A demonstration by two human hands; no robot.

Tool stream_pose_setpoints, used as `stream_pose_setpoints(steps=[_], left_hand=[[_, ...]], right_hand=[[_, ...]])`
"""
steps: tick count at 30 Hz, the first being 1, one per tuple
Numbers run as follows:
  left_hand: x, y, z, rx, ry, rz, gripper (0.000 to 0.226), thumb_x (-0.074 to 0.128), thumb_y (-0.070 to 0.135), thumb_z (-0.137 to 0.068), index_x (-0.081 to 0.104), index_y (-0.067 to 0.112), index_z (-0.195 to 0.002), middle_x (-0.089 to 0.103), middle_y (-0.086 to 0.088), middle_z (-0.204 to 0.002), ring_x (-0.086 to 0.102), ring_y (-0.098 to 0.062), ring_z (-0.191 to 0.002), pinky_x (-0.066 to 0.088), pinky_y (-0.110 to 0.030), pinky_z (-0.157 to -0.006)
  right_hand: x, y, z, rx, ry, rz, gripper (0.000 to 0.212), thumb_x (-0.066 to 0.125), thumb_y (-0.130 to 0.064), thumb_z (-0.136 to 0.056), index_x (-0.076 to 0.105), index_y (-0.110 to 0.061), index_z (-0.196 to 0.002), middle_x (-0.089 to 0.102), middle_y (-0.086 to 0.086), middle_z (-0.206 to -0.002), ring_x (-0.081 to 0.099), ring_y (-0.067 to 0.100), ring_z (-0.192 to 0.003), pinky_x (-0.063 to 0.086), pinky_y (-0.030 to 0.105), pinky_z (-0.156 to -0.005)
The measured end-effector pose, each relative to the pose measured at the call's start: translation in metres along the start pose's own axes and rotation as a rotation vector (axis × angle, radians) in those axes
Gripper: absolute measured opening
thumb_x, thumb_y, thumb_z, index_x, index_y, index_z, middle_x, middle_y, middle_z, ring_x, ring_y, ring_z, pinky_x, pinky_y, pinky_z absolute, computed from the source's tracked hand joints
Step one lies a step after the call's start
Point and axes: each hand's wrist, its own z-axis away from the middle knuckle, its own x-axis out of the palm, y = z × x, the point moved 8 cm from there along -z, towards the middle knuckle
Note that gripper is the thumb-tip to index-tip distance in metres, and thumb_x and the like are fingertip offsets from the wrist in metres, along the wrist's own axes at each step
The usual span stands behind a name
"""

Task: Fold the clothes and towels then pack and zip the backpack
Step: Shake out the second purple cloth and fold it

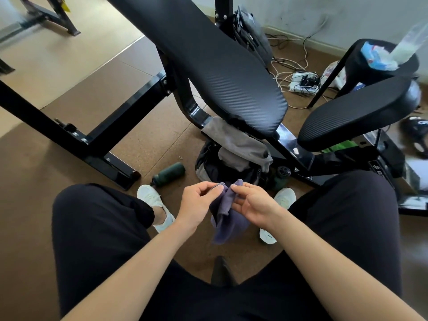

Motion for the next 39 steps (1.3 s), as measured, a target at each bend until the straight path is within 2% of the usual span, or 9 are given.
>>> stream_pose_setpoints(steps=[4,10,18,22,26,30,33,36,39], left_hand=[[0.007,0.003,0.0,0.014,-0.115,0.046,0.019,0.072,0.014,-0.094,0.079,0.015,-0.111,0.08,0.0,-0.103,0.074,-0.016,-0.103,0.056,-0.024,-0.088],[0.008,0.002,0.001,0.124,-0.276,-0.22,0.07,0.091,0.022,-0.076,0.064,0.019,-0.14,0.071,0.009,-0.129,0.064,-0.004,-0.122,0.052,-0.027,-0.103],[0.007,0.012,-0.003,0.335,-0.145,-0.322,0.041,0.069,0.017,-0.096,0.063,0.043,-0.126,0.07,0.019,-0.119,0.066,-0.001,-0.114,0.053,-0.028,-0.1],[-0.003,0.01,-0.007,0.367,-0.091,-0.369,0.036,0.069,0.012,-0.096,0.069,0.033,-0.125,0.076,0.006,-0.114,0.069,-0.005,-0.108,0.057,-0.036,-0.095],[-0.016,0.014,-0.012,0.353,-0.054,-0.367,0.028,0.064,0.013,-0.099,0.072,0.035,-0.115,0.076,0.01,-0.108,0.069,-0.006,-0.105,0.057,-0.04,-0.094],[-0.019,0.02,-0.014,0.289,-0.104,-0.265,0.022,0.059,0.019,-0.098,0.074,0.033,-0.106,0.076,0.015,-0.103,0.07,-0.009,-0.104,0.055,-0.034,-0.096],[-0.022,0.023,-0.013,0.269,-0.127,-0.223,0.02,0.059,0.015,-0.098,0.075,0.023,-0.106,0.076,0.012,-0.101,0.07,-0.009,-0.102,0.054,-0.029,-0.095],[-0.025,0.024,-0.011,0.256,-0.125,-0.179,0.019,0.058,0.011,-0.099,0.075,0.018,-0.105,0.076,0.008,-0.1,0.069,-0.01,-0.1,0.053,-0.029,-0.092],[-0.031,0.022,-0.013,0.211,-0.078,-0.086,0.019,0.057,0.017,-0.097,0.075,0.023,-0.1,0.076,0.003,-0.097,0.069,-0.013,-0.096,0.054,-0.039,-0.091]], right_hand=[[-0.002,0.004,-0.005,0.043,0.037,-0.149,0.01,0.047,0.003,-0.103,0.056,0.0,-0.104,0.067,0.018,-0.092,0.071,0.025,-0.082,0.062,0.031,-0.063],[-0.003,0.004,-0.006,0.105,0.089,-0.316,0.016,0.046,0.0,-0.104,0.06,0.005,-0.096,0.063,0.022,-0.101,0.068,0.029,-0.092,0.063,0.032,-0.067],[-0.001,0.005,-0.001,0.115,0.091,-0.299,0.016,0.05,-0.001,-0.103,0.064,0.007,-0.102,0.067,0.022,-0.097,0.07,0.029,-0.087,0.063,0.032,-0.068],[-0.016,-0.001,-0.003,-0.011,0.165,0.043,0.012,0.06,-0.013,-0.1,0.063,-0.006,-0.091,0.055,0.009,-0.069,0.066,0.023,-0.062,0.061,0.034,-0.059],[-0.035,-0.028,-0.003,-0.364,0.325,0.555,0.015,0.074,-0.012,-0.09,0.063,-0.013,-0.08,0.063,0.007,-0.069,0.061,0.018,-0.06,0.055,0.031,-0.057],[-0.004,-0.035,-0.005,-0.567,0.062,0.907,0.025,0.076,-0.007,-0.08,0.072,-0.019,-0.101,0.073,-0.006,-0.093,0.067,0.007,-0.087,0.055,0.025,-0.083],[0.013,-0.025,-0.008,-0.604,-0.071,1.108,0.032,0.075,-0.021,-0.077,0.07,-0.03,-0.107,0.072,-0.014,-0.102,0.065,0.005,-0.104,0.051,0.024,-0.092],[0.017,-0.02,-0.01,-0.623,-0.074,1.163,0.023,0.075,-0.024,-0.079,0.067,-0.037,-0.098,0.071,-0.014,-0.096,0.064,0.004,-0.1,0.049,0.026,-0.09],[0.02,-0.021,-0.011,-0.632,-0.078,1.134,0.018,0.076,-0.018,-0.084,0.066,-0.033,-0.086,0.069,-0.012,-0.083,0.065,0.004,-0.084,0.052,0.027,-0.079]])
